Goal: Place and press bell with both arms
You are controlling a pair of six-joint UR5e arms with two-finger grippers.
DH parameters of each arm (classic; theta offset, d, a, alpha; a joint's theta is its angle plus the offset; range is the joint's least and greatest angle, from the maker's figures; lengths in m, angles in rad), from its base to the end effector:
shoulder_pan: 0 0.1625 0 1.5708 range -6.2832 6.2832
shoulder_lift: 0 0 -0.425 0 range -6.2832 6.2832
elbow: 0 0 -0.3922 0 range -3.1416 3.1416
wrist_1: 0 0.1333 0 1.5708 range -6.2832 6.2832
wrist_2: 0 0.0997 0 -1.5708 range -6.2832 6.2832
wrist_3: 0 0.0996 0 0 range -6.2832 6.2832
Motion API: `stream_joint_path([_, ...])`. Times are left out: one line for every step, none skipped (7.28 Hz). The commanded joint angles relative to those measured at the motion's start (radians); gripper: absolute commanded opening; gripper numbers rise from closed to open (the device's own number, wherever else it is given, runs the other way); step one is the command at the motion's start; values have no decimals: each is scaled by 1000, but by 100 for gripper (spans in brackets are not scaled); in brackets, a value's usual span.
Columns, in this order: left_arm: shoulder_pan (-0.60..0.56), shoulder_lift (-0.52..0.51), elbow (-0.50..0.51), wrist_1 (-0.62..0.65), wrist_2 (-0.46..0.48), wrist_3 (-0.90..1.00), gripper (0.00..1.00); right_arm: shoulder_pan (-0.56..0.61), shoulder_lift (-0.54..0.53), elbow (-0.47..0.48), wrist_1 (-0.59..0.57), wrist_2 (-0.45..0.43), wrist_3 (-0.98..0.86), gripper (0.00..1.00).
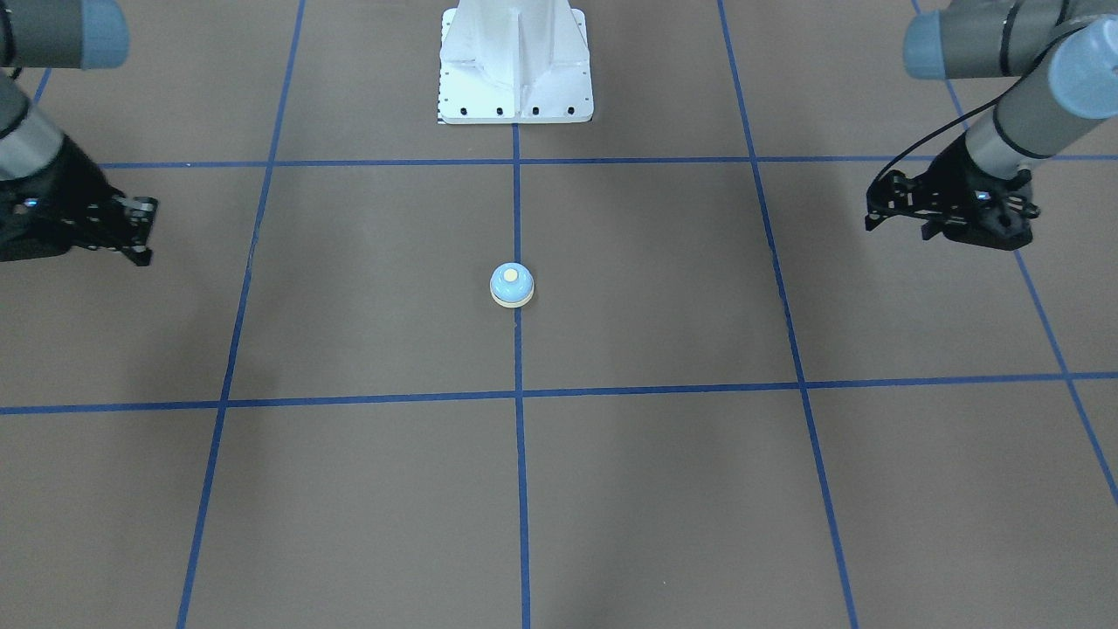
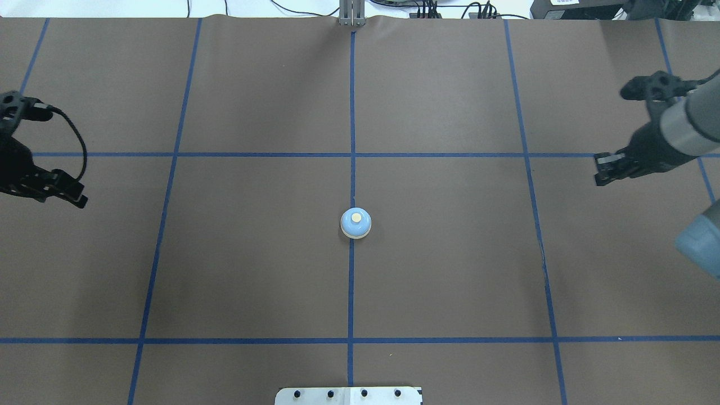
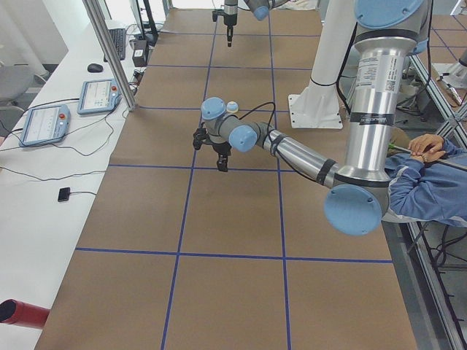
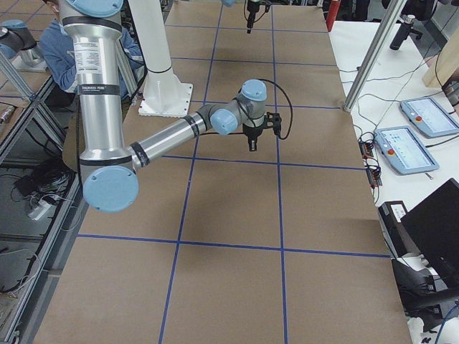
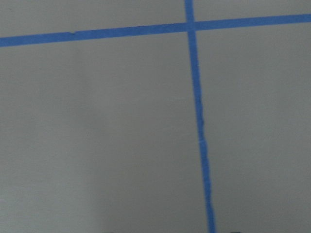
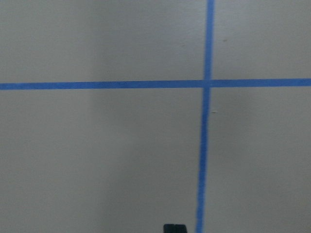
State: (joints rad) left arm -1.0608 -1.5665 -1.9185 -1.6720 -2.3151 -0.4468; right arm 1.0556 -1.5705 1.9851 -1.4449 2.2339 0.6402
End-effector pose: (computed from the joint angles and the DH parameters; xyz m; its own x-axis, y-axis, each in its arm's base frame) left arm 0.1813 -0.4589 0.4787 0.6411 0.2127 -0.7374 -0.1815 0.9756 0.1236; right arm -0.1763 -0.4575 0.4455 0.6772 -0.0867 0.7307 0.0224 0.9950 0.0974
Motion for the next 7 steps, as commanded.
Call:
stream_joint_path([-179,113,15,1,-3,307,98,250,-149,-61,-5,99,-366,99])
stream_joint_path([-246,149,35,0,-3,366,99,327,-189,-80,-2,104,-457,100])
stream_joint_path([-283,169,65,-2,-18,406,99,371,-218,-83,-8,104,-546,100])
stream_joint_path([-336,167,99,0,-64,427,99,377,-224,-104,1,102,-557,100])
stream_joint_path([-346,164,107,-3,-85,427,99,376,-220,-127,3,98,-556,100])
stream_joint_path([-382,154,99,0,-86,427,99,376,-212,-144,1,96,-553,100])
stream_joint_path([-384,160,80,3,-86,425,99,376,-212,-147,1,96,-544,100])
